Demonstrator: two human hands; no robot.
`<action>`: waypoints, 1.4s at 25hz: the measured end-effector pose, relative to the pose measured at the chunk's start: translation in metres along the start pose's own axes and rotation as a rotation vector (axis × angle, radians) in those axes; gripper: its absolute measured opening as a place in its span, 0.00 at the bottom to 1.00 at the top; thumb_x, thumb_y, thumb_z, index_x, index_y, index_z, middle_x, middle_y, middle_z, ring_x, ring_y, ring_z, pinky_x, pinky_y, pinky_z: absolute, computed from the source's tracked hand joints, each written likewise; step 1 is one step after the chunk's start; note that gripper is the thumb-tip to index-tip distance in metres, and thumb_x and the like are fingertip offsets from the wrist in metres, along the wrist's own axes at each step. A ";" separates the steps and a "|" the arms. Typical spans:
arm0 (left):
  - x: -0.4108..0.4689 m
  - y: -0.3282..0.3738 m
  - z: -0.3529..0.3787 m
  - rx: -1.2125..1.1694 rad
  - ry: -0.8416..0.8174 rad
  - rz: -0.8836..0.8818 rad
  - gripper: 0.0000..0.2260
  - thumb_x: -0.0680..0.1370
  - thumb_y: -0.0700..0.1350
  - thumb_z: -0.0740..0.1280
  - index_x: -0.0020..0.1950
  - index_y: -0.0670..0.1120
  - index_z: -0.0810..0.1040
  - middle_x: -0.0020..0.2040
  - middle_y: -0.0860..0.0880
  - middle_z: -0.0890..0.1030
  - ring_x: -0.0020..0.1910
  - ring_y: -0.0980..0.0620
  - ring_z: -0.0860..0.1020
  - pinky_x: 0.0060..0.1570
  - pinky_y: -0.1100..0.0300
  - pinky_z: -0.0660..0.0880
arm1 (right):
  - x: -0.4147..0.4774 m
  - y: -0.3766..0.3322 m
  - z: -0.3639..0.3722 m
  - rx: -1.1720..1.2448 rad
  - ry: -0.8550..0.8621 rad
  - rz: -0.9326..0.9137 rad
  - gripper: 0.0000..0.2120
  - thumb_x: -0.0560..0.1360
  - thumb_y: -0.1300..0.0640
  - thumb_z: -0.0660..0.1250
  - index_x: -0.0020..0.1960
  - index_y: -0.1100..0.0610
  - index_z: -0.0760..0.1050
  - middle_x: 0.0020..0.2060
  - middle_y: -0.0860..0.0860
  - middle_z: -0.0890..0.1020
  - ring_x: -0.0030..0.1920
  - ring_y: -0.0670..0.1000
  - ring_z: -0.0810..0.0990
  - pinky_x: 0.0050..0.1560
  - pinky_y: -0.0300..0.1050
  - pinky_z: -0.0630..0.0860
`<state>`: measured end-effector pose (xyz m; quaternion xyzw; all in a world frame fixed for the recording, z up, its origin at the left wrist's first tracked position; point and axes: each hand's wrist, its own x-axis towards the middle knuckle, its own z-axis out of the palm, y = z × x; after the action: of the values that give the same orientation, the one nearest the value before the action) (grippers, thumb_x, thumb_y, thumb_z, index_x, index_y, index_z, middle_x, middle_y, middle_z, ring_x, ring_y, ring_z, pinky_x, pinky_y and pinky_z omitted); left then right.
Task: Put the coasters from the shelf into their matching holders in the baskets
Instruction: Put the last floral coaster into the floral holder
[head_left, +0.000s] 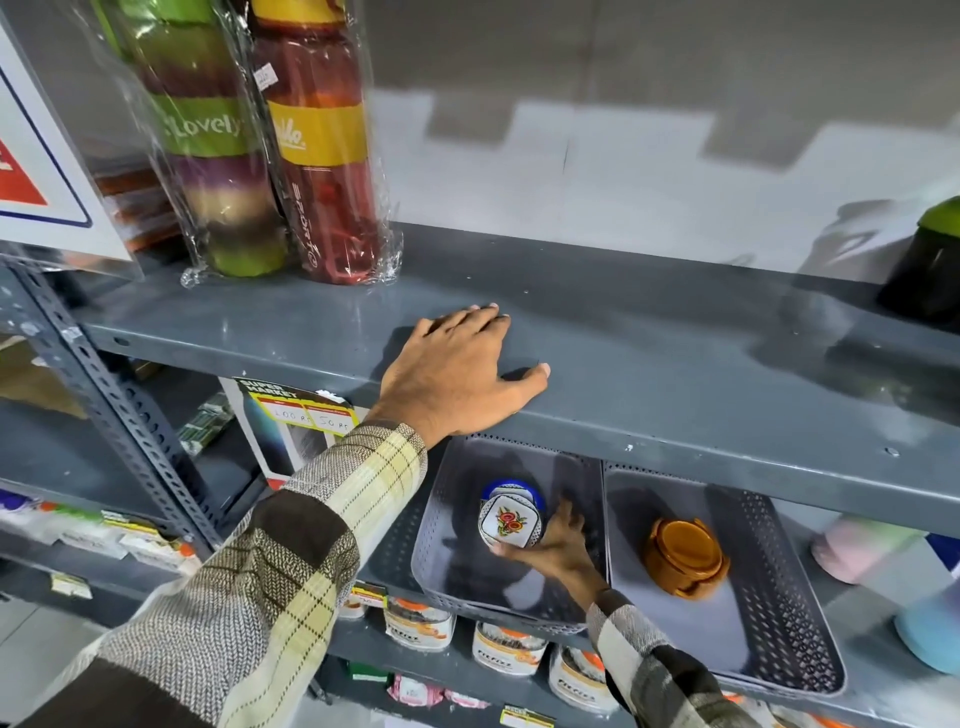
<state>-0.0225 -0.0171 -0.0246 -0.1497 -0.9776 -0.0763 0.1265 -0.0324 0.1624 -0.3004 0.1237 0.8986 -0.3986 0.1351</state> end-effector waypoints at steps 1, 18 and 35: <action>0.000 0.000 0.000 0.000 0.000 -0.001 0.40 0.73 0.71 0.48 0.79 0.49 0.61 0.81 0.53 0.58 0.78 0.54 0.55 0.74 0.50 0.52 | 0.003 -0.004 -0.002 -0.118 0.002 -0.073 0.71 0.55 0.40 0.86 0.81 0.58 0.45 0.78 0.61 0.57 0.79 0.64 0.57 0.79 0.58 0.58; 0.001 0.000 0.001 0.012 0.005 0.001 0.39 0.73 0.71 0.49 0.78 0.49 0.61 0.81 0.53 0.58 0.78 0.54 0.55 0.73 0.50 0.52 | 0.032 -0.036 -0.019 -0.504 -0.239 -0.382 0.66 0.61 0.51 0.85 0.84 0.55 0.43 0.83 0.54 0.55 0.82 0.57 0.56 0.79 0.56 0.64; 0.002 -0.002 0.002 0.017 -0.002 0.009 0.41 0.73 0.72 0.48 0.79 0.48 0.60 0.81 0.53 0.58 0.78 0.54 0.55 0.73 0.48 0.52 | 0.039 -0.040 -0.019 -0.473 -0.217 -0.360 0.62 0.64 0.58 0.84 0.84 0.52 0.45 0.81 0.56 0.62 0.79 0.60 0.63 0.76 0.57 0.68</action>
<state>-0.0253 -0.0177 -0.0259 -0.1531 -0.9777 -0.0672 0.1272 -0.0848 0.1547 -0.2745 -0.1153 0.9542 -0.2071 0.1824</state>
